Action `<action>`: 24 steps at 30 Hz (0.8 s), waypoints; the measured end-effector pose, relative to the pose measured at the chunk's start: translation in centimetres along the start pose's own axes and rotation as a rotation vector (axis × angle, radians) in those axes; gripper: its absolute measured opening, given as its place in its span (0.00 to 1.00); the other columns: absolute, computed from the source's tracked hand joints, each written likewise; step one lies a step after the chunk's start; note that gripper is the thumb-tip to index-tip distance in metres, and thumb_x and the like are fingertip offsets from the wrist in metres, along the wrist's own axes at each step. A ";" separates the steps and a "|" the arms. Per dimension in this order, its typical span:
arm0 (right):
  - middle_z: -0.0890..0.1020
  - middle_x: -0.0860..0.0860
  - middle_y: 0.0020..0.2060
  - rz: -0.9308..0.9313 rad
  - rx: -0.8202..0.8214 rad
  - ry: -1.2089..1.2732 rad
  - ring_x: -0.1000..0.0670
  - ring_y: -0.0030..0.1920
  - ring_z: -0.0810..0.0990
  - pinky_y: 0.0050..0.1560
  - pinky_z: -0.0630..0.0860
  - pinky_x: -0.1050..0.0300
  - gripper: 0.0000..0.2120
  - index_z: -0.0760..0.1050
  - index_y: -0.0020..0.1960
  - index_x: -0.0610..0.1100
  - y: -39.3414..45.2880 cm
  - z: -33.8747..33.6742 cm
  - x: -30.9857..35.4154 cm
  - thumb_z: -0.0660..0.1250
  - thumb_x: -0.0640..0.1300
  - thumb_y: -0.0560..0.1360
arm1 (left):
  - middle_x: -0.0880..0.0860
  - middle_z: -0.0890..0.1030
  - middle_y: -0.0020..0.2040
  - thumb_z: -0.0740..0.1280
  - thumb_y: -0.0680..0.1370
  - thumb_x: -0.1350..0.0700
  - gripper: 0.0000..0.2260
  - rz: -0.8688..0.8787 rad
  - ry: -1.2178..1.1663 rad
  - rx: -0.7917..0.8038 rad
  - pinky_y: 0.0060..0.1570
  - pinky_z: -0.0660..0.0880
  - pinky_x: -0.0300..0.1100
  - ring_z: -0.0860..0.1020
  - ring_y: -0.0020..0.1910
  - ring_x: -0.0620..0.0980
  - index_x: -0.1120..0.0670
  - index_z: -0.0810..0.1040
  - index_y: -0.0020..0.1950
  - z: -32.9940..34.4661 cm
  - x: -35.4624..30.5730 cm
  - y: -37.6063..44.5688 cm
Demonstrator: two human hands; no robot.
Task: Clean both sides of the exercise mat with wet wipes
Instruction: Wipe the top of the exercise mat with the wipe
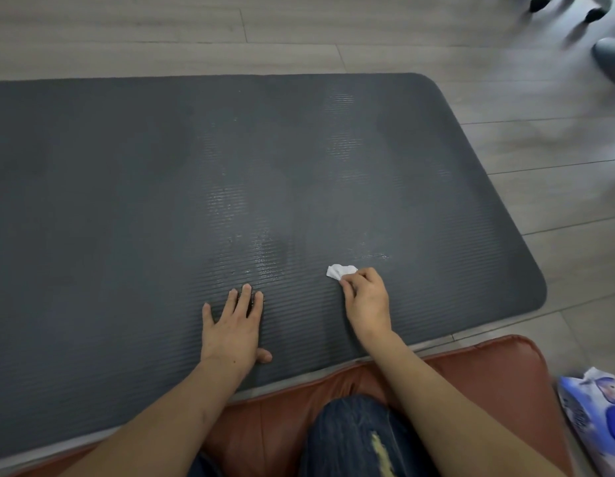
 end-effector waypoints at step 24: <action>0.78 0.45 0.42 -0.210 0.080 -0.013 0.44 0.41 0.77 0.41 0.78 0.48 0.05 0.81 0.50 0.41 -0.3 6.0 7.6 0.67 0.41 0.78 | 0.52 0.33 0.84 0.71 0.76 0.35 0.54 -0.019 0.004 0.044 0.78 0.45 0.70 0.37 0.83 0.53 0.50 0.35 0.84 0.1 -0.3 0.1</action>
Point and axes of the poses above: each hand's wrist, its own y-axis towards the middle knuckle, its own z-axis out of the palm, x = y × z, the point moved 5 cm from there along y, towards the middle knuckle
